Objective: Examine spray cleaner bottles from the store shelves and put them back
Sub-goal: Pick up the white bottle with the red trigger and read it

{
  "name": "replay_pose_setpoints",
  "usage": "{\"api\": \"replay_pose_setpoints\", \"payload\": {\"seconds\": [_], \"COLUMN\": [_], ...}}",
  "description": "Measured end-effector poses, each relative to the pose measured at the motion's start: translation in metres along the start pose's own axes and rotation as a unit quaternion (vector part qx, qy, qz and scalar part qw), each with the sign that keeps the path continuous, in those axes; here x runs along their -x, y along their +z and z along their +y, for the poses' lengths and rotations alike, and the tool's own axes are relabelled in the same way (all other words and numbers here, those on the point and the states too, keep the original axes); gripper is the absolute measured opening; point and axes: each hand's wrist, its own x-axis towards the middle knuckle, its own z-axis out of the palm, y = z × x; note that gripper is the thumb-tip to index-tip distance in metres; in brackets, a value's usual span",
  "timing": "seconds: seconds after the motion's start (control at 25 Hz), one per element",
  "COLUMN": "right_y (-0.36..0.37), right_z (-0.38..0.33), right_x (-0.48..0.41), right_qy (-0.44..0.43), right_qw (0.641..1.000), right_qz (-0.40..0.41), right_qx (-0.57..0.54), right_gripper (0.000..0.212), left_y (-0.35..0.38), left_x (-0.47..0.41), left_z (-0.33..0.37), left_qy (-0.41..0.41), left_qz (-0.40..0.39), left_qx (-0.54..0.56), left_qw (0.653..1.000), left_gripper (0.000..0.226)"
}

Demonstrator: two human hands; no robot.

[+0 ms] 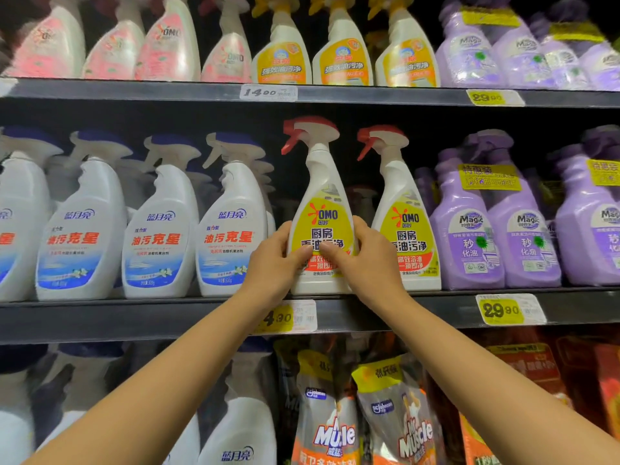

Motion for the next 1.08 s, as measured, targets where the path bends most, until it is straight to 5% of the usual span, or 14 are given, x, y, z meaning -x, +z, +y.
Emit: {"api": "replay_pose_setpoints", "payload": {"seconds": [0.16,0.32,0.52,0.68,0.8,1.08], "right_y": [0.011,0.007,-0.054,-0.076,-0.078,-0.095], "right_z": [0.006,0.007,0.015,0.020,0.021,0.028], "right_x": [0.006,0.006,-0.032,-0.065,-0.080,-0.078], "right_qy": [-0.012,-0.041,-0.053,0.024,0.108,0.101], "right_qw": [0.995,0.981,0.976,0.986,0.982,0.995], "right_qz": [0.042,0.050,0.152,0.052,-0.026,-0.024], "right_qx": [0.092,0.182,0.144,0.156,0.156,-0.002], "right_gripper": [0.074,0.066,0.063,0.082,0.071,0.059], "left_y": [0.004,0.007,0.009,0.008,0.008,0.011], "left_x": [-0.002,-0.004,-0.008,-0.008,-0.006,-0.002], "left_z": [-0.010,-0.014,-0.020,-0.020,-0.018,-0.020], "left_qy": [0.020,0.037,0.039,0.025,0.029,0.060], "left_qz": [0.041,0.048,0.052,0.046,0.036,0.053], "left_qx": [-0.047,-0.079,-0.094,-0.105,-0.132,-0.163], "left_qw": [0.998,0.995,0.993,0.993,0.990,0.983], "left_gripper": [0.050,0.048,0.048,0.051,0.050,0.045]}}
